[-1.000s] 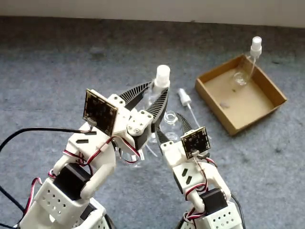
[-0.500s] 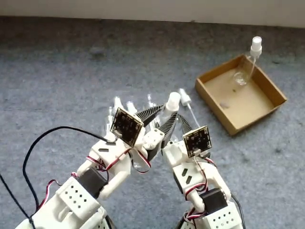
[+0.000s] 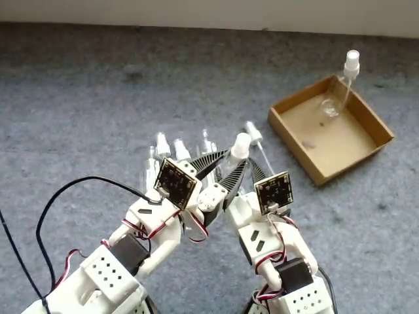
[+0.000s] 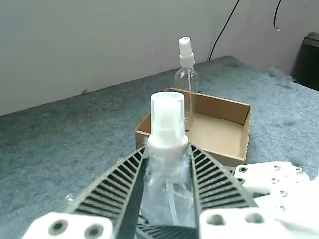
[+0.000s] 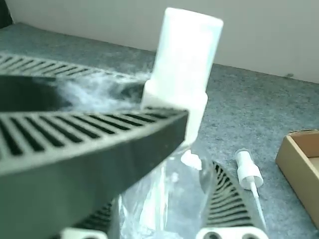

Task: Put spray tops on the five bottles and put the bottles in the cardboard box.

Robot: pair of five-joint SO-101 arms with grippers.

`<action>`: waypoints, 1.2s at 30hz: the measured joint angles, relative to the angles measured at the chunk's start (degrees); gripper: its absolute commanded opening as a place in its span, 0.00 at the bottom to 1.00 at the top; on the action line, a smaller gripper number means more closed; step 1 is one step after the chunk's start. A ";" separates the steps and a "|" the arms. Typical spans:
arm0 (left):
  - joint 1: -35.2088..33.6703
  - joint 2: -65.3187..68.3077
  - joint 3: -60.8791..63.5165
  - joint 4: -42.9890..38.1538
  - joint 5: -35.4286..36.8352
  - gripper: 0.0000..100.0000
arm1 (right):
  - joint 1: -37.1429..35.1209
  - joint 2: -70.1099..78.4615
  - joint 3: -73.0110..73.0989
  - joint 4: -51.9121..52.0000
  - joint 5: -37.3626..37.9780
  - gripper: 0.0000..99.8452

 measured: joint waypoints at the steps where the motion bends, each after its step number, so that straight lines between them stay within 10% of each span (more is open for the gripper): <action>1: 0.00 -0.26 0.26 -0.09 0.00 0.01 | 0.00 0.00 0.00 0.00 0.00 0.07; 36: -0.88 -0.79 2.46 -0.44 0.00 0.08 | -0.09 0.00 0.00 0.00 -0.35 0.07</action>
